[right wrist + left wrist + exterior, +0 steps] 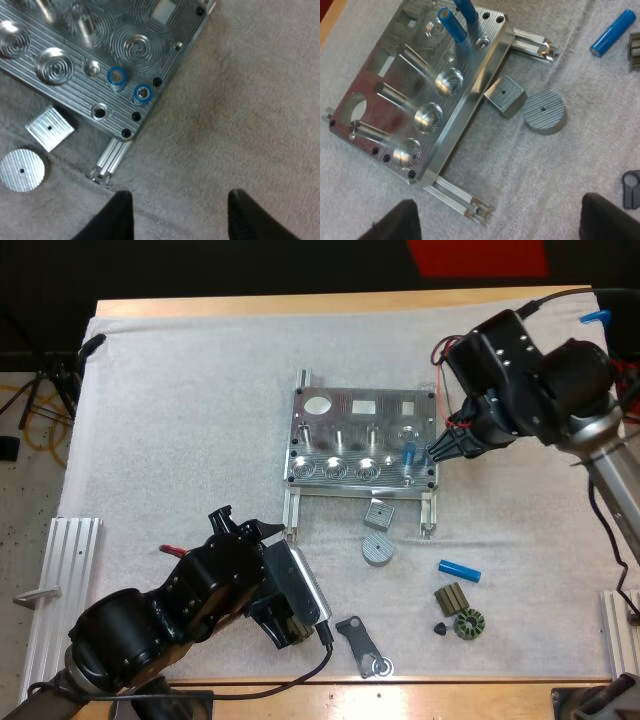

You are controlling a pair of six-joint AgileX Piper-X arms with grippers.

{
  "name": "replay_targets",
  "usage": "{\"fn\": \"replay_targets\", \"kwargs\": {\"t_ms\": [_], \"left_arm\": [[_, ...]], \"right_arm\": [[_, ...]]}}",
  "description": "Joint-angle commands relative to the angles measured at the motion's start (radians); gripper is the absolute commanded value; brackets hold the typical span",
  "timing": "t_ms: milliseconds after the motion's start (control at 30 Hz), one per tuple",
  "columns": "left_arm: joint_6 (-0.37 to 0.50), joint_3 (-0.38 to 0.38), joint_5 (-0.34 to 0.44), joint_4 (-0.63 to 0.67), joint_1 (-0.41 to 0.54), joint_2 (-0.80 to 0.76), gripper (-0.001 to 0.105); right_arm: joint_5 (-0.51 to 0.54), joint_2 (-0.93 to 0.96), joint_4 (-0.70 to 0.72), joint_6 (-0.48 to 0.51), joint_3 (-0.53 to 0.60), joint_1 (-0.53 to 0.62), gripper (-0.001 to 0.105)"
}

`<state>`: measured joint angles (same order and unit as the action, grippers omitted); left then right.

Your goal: Load cells from right to left

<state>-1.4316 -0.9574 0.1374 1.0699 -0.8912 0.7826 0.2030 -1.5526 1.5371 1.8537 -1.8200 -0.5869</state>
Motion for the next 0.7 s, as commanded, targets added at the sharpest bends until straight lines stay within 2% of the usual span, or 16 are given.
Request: {"fn": "replay_targets", "kwargs": {"t_ms": [0,167,467,667], "left_arm": [[0.018,-0.006,0.013,0.001,-0.002,-0.006,0.065],[0.024,-0.006,-0.035,0.001,-0.002,-0.006,0.065],[0.113,-0.006,-0.241,0.001,-0.002,-0.006,0.065],[0.133,-0.006,-0.251,0.001,-0.002,-0.006,0.065]], "right_arm": [[-0.006,0.028,0.050,-0.020,0.005,0.002,0.043],[-0.006,0.110,0.050,-0.034,0.115,0.002,0.043],[-0.006,0.300,0.050,-0.085,0.391,0.002,0.043],[-0.006,0.408,0.047,-0.157,0.547,0.002,0.043]]}}
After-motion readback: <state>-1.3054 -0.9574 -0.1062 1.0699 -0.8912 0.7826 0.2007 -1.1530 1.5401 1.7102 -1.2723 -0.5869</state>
